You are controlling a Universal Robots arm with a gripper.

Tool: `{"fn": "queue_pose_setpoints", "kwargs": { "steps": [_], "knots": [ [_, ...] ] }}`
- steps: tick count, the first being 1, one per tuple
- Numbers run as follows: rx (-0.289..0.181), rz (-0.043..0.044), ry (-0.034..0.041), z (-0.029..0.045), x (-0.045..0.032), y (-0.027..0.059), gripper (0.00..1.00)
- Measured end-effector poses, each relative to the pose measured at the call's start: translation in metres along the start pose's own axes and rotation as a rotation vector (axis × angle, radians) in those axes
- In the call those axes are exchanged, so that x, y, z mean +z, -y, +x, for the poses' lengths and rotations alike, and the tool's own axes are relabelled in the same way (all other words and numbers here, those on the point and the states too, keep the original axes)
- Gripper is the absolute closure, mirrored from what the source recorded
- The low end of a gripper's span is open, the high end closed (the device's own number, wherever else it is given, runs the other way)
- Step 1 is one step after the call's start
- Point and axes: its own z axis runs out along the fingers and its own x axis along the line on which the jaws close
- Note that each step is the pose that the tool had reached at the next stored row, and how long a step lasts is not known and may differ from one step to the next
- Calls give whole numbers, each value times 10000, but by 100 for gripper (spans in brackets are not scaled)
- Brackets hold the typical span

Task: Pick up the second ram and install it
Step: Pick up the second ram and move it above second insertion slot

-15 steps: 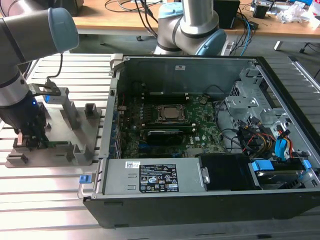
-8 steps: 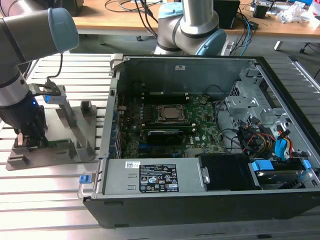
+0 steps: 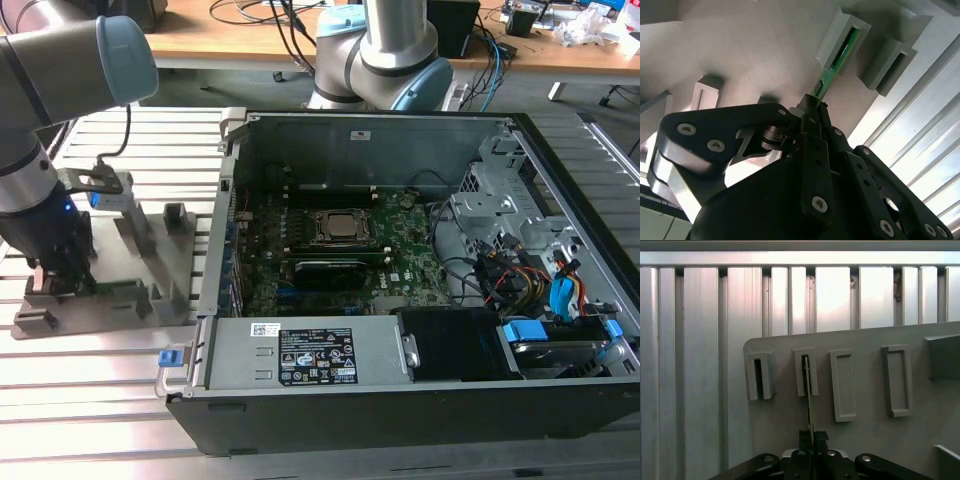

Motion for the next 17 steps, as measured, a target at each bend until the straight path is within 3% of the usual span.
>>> {"fn": "queue_pose_setpoints", "kwargs": {
  "steps": [4, 6, 9, 13, 17],
  "knots": [
    [839, -8, -18, 0, 2, 0, 86],
    [771, -7, -19, 0, 2, 0, 86],
    [274, 0, -20, 0, 2, 0, 86],
    [257, 0, -20, 0, 1, 0, 86],
    [257, 0, -20, 1, -62, 0, 86]
  ]
}}
